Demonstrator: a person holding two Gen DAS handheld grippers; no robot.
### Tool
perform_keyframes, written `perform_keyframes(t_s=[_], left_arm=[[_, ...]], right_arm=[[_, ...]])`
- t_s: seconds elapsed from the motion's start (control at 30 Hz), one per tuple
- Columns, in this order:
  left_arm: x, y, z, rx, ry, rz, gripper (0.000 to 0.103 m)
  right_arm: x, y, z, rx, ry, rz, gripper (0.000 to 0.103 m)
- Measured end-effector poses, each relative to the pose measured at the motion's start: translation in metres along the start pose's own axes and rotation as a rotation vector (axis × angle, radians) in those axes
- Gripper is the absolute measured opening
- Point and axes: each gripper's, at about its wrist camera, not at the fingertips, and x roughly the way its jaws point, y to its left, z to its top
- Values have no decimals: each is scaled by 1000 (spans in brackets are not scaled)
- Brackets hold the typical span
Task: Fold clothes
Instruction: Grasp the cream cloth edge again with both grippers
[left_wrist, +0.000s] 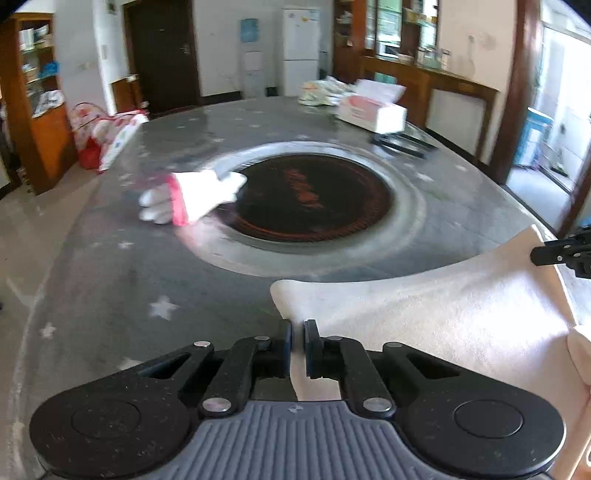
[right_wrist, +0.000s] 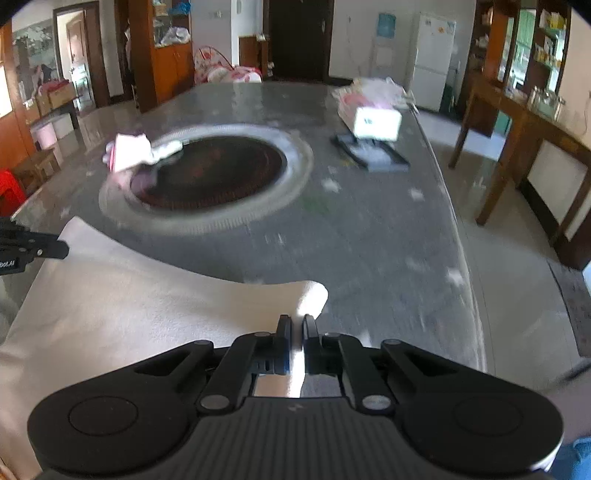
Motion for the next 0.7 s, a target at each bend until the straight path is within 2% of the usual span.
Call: perform_keyframes(t_s=[0.13, 0.2, 0.33, 0.5, 0.57, 0.63, 0.7], left_arm=[[7, 22, 12, -43, -10, 46, 8], [12, 30, 15, -60, 8, 48, 9], [13, 37, 7, -66, 38, 63, 16], [-17, 25, -14, -58, 34, -50, 24], [-35, 13, -25, -35, 26, -107, 44], [-53, 1, -38, -1, 19, -149, 50], [-69, -10, -50, 32, 17, -193, 51]], right_arm=[[18, 16, 23, -2, -47, 4, 6], [26, 23, 32, -7, -57, 8, 10], [21, 32, 36, -43, -62, 35, 16], [-17, 47, 18, -109, -45, 155, 19], [-34, 54, 7, -133, -35, 210, 21], [-53, 61, -6, -157, -29, 261, 25], [-70, 67, -19, -177, -19, 307, 30]])
